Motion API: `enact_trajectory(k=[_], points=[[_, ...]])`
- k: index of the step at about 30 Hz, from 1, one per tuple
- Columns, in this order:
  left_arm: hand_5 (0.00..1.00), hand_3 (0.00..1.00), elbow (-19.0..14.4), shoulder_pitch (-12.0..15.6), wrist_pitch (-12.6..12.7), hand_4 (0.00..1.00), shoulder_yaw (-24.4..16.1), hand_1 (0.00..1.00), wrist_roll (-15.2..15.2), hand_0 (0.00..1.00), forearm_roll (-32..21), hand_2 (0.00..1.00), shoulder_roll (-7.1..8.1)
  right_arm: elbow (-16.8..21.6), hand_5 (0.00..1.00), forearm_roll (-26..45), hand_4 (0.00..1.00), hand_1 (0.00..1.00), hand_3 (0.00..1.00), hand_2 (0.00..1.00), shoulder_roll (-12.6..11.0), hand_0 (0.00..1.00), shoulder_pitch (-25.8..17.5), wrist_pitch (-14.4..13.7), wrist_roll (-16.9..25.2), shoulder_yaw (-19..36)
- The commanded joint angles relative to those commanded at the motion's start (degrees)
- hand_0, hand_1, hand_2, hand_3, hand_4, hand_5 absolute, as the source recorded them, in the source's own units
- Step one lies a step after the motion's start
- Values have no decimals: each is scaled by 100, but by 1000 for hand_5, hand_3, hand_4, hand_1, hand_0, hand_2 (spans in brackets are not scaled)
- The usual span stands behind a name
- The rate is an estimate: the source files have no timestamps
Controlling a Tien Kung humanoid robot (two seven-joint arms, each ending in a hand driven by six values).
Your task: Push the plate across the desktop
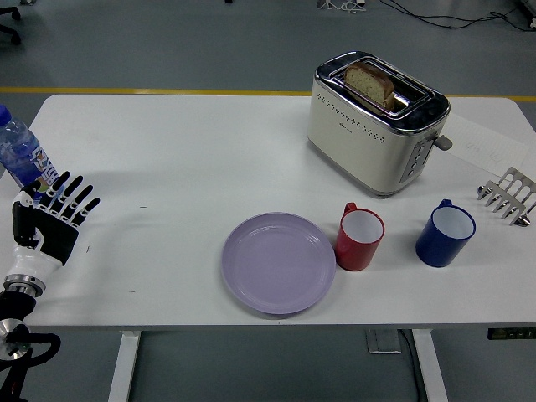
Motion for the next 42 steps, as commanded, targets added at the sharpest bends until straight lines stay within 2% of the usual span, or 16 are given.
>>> enact_trajectory(k=[14, 42], points=[[998, 675, -44, 45, 31, 520, -93, 655, -47, 494, 14, 698, 24, 0, 369, -180, 243, 479, 552, 584, 23, 520, 24, 7, -65, 57], [998, 673, -32, 68, 94, 520, -14, 654, -58, 496, 13, 696, 42, 0, 373, -269, 237, 480, 552, 584, -18, 520, -28, 6, -99, 72]])
